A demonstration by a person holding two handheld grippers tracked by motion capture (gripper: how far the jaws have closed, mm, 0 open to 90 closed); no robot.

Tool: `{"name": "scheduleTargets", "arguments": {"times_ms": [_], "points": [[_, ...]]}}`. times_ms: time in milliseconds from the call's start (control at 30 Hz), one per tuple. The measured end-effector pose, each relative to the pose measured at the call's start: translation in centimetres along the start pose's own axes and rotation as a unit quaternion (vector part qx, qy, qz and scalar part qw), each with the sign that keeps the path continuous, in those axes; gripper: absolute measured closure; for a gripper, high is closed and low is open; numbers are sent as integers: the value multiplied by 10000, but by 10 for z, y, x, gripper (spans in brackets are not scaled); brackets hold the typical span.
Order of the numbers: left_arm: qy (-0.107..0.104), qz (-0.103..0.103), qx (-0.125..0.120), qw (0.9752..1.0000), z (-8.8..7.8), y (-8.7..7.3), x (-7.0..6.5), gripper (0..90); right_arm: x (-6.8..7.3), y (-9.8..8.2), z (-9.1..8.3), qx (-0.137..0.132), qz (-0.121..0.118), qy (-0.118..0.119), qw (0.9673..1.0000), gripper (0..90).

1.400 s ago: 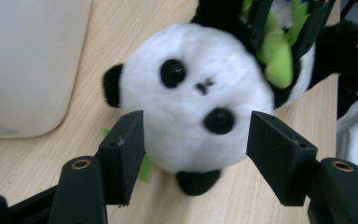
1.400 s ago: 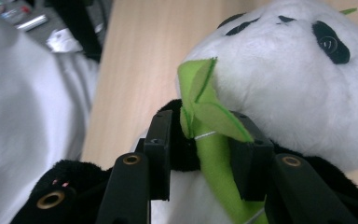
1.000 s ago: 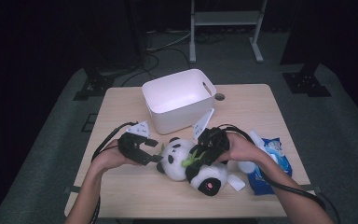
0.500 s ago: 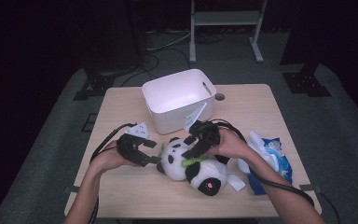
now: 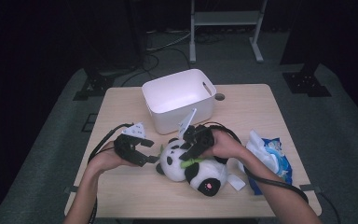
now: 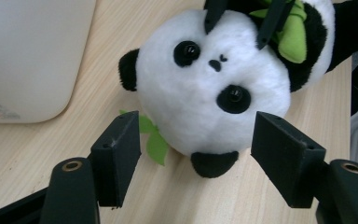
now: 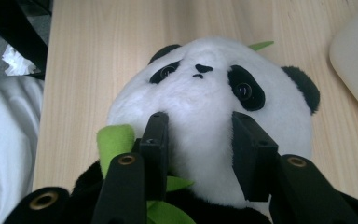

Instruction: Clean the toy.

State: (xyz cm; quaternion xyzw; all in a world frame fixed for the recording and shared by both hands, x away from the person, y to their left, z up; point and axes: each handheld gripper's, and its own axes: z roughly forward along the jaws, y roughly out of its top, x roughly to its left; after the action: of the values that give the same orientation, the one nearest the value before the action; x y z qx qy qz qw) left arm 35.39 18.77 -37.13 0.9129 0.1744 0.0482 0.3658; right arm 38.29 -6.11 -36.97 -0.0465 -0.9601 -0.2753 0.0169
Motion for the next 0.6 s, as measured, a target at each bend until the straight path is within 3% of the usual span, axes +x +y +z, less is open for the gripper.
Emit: {"name": "scheduleTargets", "arguments": {"times_ms": [167,333,433,600], "points": [[22,-63,-52,10000,-2,-2,1,312,6,4,1,-60,-389,329,9987,611],[25,-73,-81,9999,-4,-4,1,307,13,10,1,-53,-569,611,9965,596],[21,-64,-83,9999,-3,-6,1,305,12,12,0,-43,-497,588,9970,546],[76,-127,-136,9998,-2,-12,2,297,4,8,-8,-270,-250,600,9975,486]]}}
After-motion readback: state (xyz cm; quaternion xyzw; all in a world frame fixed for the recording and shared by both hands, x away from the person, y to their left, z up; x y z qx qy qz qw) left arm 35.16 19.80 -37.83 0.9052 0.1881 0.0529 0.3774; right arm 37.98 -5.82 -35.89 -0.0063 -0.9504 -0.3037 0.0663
